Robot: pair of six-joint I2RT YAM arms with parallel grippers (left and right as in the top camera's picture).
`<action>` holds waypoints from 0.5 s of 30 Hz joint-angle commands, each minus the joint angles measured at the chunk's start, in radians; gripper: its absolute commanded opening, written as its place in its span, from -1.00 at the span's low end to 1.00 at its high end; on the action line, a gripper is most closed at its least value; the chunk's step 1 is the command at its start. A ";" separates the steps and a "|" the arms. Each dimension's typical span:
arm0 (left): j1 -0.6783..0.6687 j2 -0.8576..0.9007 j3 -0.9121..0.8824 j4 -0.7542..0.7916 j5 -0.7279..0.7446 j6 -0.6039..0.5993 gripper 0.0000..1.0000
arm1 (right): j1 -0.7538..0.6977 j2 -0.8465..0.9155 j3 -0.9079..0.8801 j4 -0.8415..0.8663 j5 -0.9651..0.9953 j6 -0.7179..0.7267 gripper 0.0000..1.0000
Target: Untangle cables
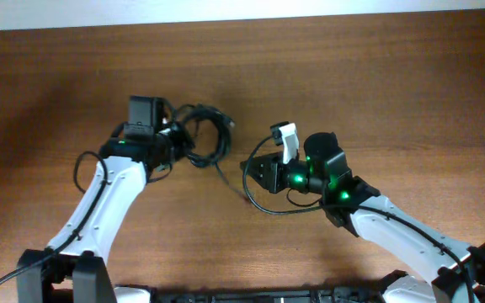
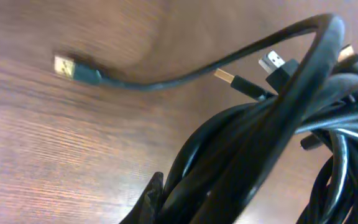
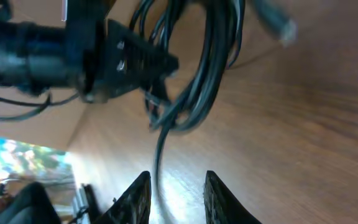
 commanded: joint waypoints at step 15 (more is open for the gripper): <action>-0.113 -0.013 0.010 0.011 0.031 0.259 -1.00 | -0.089 0.019 0.206 -0.288 0.019 -0.064 -0.39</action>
